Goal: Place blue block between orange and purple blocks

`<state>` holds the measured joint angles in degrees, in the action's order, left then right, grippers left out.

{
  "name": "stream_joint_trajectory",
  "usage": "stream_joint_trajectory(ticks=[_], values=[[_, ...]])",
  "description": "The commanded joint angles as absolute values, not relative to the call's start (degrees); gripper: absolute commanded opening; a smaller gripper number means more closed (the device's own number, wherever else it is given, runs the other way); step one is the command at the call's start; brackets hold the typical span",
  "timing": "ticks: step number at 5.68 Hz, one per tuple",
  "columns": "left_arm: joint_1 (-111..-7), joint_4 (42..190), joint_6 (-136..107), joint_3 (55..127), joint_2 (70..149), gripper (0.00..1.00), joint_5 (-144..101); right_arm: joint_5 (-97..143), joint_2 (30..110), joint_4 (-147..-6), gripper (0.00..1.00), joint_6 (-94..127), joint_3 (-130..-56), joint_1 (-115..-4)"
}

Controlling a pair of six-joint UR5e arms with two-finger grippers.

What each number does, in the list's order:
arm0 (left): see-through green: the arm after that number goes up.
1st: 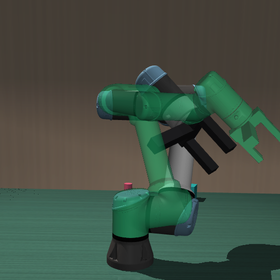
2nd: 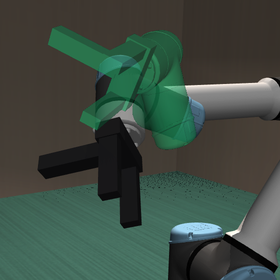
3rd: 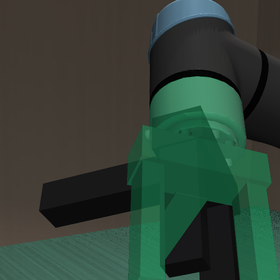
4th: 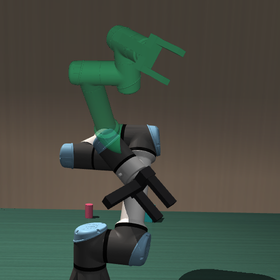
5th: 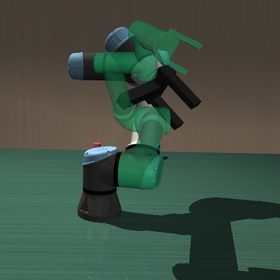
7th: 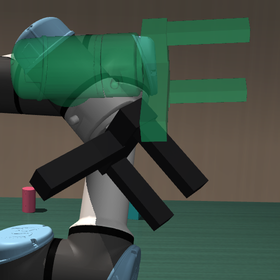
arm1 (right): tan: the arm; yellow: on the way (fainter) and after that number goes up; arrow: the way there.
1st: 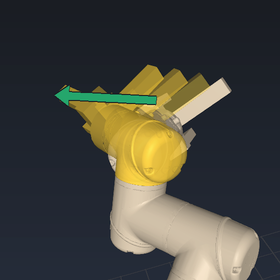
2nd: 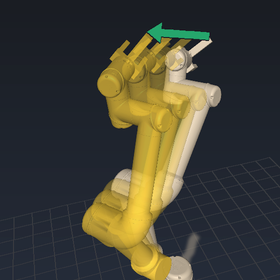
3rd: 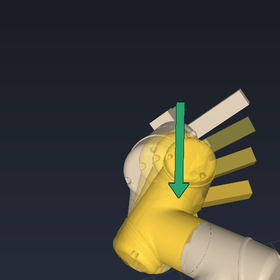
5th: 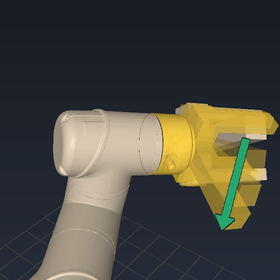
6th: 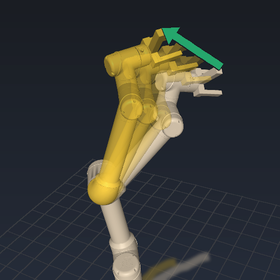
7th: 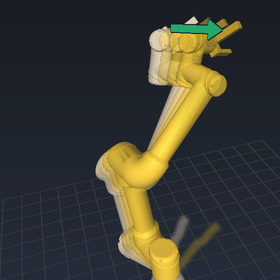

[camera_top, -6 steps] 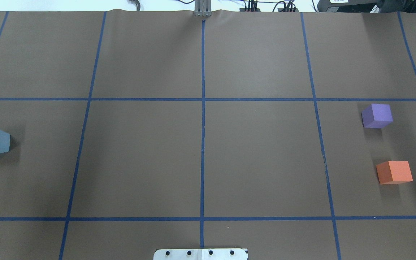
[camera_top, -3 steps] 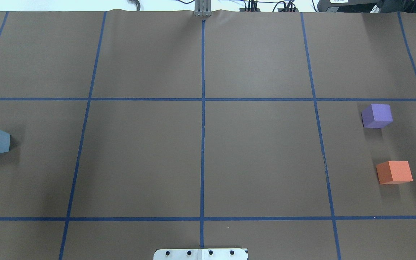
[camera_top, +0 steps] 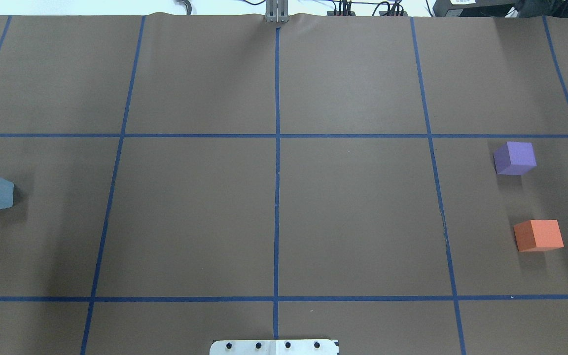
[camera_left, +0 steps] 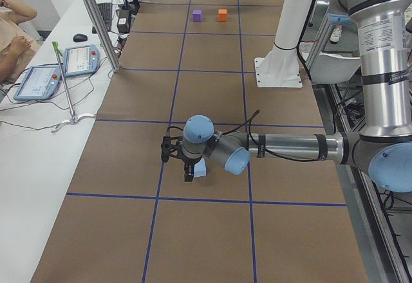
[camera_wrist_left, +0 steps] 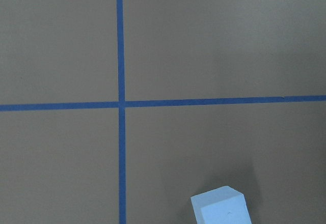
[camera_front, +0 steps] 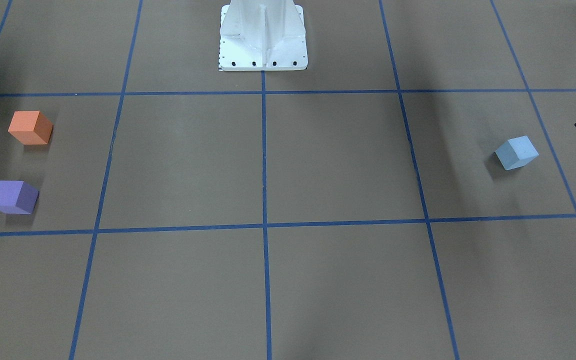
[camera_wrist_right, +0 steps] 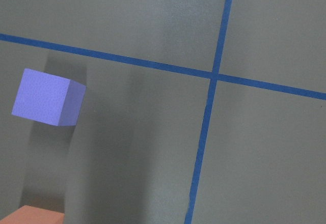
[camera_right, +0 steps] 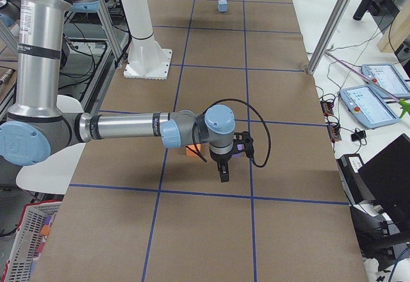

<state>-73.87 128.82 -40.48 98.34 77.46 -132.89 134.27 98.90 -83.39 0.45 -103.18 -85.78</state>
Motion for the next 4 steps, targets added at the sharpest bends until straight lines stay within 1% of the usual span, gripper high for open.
stream_joint_trajectory(ticks=[1, 4], values=[[-58.8, 138.0, -58.6, 97.9, 75.8, 1.00, -119.5, 134.2, 99.1, -82.9, 1.00, 0.4, -103.1, -85.8], [-55.8, 137.9, -58.4, 96.1, 76.5, 1.00, -115.8, 134.2, 99.1, -82.9, 1.00, 0.4, -103.1, -85.8]])
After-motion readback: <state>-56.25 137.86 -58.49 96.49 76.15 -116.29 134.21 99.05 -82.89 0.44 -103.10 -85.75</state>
